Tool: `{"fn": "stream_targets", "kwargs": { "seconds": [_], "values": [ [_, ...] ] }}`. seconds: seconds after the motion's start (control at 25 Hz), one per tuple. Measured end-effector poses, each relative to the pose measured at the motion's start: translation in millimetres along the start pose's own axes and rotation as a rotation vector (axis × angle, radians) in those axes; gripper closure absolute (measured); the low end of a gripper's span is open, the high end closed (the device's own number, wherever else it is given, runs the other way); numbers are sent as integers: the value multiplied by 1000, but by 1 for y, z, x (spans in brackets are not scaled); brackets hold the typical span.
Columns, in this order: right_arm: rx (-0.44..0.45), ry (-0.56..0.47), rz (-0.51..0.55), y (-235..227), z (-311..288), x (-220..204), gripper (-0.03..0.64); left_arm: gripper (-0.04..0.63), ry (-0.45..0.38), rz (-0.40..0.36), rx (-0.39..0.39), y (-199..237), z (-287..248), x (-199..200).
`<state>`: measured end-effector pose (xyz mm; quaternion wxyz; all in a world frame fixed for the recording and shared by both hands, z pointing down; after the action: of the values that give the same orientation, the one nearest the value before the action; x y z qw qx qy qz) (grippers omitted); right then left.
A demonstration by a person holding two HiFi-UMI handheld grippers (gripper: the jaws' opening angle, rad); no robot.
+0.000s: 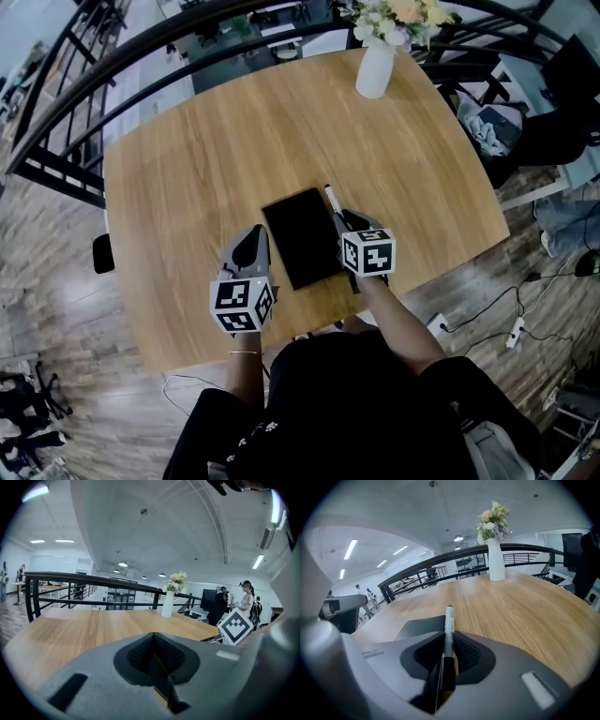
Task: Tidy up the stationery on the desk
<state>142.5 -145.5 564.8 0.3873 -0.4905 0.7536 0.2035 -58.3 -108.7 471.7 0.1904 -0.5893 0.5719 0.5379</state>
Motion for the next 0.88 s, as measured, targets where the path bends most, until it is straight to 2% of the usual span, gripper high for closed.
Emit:
{"fn": "stream_targets", "kwargs": {
  "seconds": [0.88],
  "values": [
    [42, 67, -36, -1, -12, -22, 535, 603, -7, 23, 48, 11, 11, -5]
  ]
}}
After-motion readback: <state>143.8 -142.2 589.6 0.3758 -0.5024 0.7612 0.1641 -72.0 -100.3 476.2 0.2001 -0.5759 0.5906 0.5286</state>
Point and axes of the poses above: the fingertips, and each gripper's own axes: z backward along the fingers, y to its left, x out of its top, the point moved 4 cm from there along z, backward along the fingers, and after that the axes turned 14 degrees about z, right-handed, at the moved point
